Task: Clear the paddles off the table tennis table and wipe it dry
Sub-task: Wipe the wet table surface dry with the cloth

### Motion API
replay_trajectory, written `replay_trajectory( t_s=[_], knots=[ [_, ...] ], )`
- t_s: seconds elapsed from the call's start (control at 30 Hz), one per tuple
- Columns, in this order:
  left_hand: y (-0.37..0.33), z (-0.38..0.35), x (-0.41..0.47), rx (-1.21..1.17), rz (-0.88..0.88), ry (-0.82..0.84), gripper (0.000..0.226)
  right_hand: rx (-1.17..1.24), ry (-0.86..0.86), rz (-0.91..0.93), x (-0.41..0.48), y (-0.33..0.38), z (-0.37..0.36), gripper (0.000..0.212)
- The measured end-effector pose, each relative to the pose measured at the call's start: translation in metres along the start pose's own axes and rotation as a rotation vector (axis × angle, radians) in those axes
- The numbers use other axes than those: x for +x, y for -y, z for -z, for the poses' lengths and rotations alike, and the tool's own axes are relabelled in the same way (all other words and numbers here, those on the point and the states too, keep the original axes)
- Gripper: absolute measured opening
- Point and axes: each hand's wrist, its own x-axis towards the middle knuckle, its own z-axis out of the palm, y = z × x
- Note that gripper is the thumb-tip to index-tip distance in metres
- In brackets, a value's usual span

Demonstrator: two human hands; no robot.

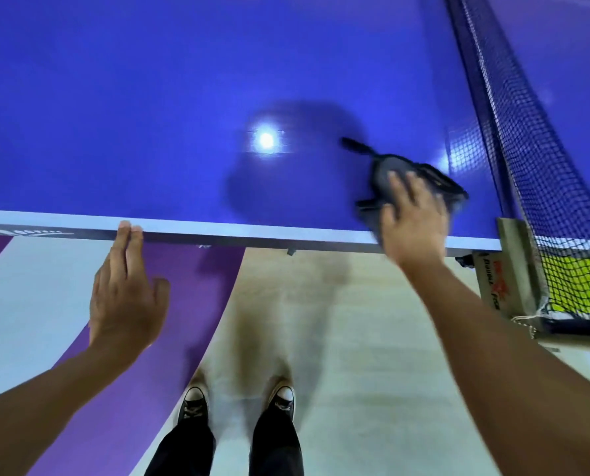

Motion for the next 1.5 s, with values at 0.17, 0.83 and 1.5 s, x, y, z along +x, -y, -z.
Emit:
replay_trajectory(
  t_s=[0.17, 0.83, 1.5],
  knots=[
    [-0.011, -0.003, 0.0, -0.045, 0.091, 0.003, 0.081, -0.026, 0.049, -0.187, 0.007, -0.07, 0.021, 0.073],
    [0.038, 0.031, 0.011, 0.048, -0.131, 0.018, 0.061, 0.099, 0.092, 0.645, -0.04, 0.341, -0.064, 0.062],
    [-0.067, 0.001, 0.09, 0.065, -0.454, 0.051, 0.053, -0.012, 0.068, -0.376, 0.047, 0.001, 0.009, 0.059]
  ],
)
